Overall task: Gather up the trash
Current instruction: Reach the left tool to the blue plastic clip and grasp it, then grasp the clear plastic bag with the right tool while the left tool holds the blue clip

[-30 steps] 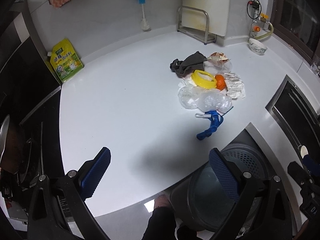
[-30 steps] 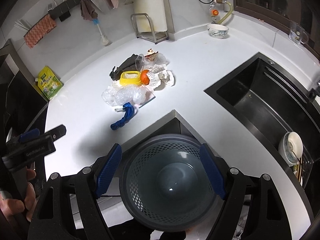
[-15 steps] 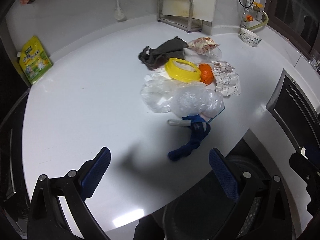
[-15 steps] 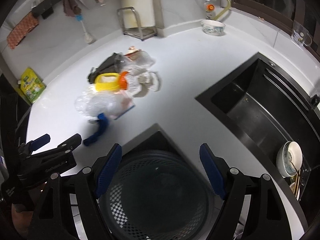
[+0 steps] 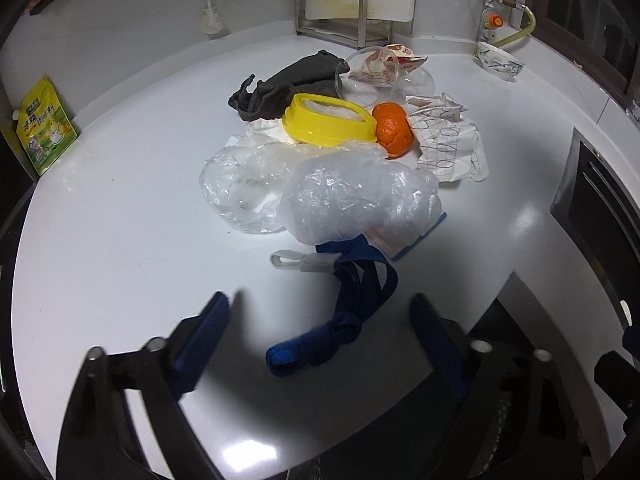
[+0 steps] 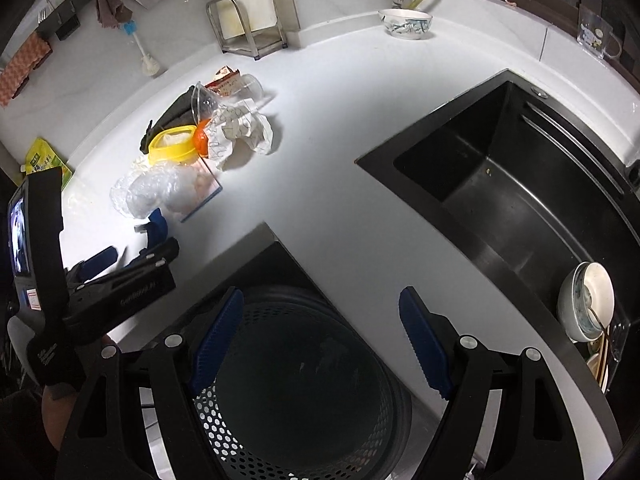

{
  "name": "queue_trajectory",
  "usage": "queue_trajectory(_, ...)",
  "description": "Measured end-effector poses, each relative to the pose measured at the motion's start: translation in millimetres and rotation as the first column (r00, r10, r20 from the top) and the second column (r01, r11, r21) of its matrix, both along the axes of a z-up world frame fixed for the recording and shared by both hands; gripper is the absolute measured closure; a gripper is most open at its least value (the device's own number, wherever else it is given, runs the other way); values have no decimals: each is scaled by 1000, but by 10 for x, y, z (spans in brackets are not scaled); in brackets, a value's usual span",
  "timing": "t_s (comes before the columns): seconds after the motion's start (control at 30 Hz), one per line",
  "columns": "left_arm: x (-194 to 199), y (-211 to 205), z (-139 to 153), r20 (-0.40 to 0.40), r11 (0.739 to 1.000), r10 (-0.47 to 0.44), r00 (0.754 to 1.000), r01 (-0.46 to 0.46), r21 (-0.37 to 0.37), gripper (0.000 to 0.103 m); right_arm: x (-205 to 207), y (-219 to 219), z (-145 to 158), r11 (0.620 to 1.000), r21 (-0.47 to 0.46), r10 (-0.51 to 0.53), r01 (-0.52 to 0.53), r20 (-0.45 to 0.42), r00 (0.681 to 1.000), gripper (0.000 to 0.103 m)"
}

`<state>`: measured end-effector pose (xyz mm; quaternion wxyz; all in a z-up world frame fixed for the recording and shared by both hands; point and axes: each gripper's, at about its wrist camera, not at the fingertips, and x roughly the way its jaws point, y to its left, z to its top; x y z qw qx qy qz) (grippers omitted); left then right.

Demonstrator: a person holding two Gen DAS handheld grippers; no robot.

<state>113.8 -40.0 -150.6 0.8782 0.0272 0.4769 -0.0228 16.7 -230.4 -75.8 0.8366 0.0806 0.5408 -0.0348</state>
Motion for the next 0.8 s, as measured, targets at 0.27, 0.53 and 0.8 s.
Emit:
queue_trajectory(0.27, 16, 31, 69, 13, 999, -9, 1000, 10, -37, 78, 64, 25, -43, 1000, -2, 13, -13, 5, 1000, 27)
queue_trajectory(0.53, -39, 379, 161, -8, 998, -16, 1000, 16, -64, 92, 273, 308, 12, 997, 20, 69, -70, 35, 997, 27)
queue_trajectory(0.8, -7, 883, 264, -6, 999, 21, 1000, -21, -44, 92, 717, 824, 52, 966, 62, 241, -250, 118, 963, 27)
